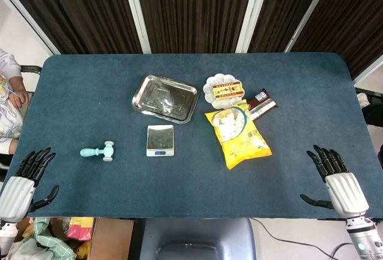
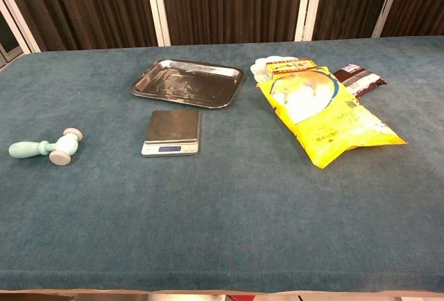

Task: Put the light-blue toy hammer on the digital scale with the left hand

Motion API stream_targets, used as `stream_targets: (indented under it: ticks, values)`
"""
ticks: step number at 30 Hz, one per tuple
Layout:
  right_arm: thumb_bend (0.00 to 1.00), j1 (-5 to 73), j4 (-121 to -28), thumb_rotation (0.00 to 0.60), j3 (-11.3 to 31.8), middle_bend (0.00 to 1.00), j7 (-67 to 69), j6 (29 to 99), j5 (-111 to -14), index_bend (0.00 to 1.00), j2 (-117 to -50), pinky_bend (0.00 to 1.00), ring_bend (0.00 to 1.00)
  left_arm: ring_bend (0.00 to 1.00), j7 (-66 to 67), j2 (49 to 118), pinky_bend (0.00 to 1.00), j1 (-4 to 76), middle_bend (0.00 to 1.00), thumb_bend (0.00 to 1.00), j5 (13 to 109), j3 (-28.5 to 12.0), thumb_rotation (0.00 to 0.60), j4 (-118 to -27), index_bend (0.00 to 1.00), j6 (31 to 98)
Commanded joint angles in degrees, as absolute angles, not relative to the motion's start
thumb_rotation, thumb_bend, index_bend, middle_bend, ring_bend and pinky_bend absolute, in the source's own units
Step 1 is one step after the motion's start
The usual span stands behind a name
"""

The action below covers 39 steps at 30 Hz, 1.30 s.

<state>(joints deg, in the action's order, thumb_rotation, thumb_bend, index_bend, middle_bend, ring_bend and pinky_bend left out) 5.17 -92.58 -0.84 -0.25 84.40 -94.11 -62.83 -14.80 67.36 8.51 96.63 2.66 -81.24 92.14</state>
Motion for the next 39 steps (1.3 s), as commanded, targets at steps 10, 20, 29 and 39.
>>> stream_targets:
  ticks: [10,20,29,39]
  values:
    - [0.05,5.27,-92.49,0.510,-0.53,0.00,0.14,84.00,-93.10,0.00,-62.64,0.00,0.00,0.78,-13.82,75.48,0.92,14.08,0.12,0.36,90.00,-2.48,0.600,-75.24,0.06,82.19]
    - [0.05,5.76,-92.68,0.511,-0.45,0.00,-0.30,82.56,-92.16,0.00,-62.61,0.00,0.00,0.91,-3.60,83.04,1.00,20.54,0.14,0.35,83.00,-5.66,0.600,-69.66,0.12,70.08]
    - [0.05,5.85,-93.21,0.511,-0.43,0.00,-0.42,81.82,-91.25,0.00,-62.13,0.00,0.00,0.94,5.58,87.18,1.00,23.29,0.20,0.34,78.68,-6.47,0.600,-67.46,0.22,64.90]
    - [0.05,5.42,-93.06,0.511,-0.54,0.00,0.39,82.49,-91.32,0.00,-61.74,0.00,0.00,0.95,10.33,90.66,1.00,24.89,0.25,0.35,75.33,-6.48,0.600,-62.17,0.28,61.15]
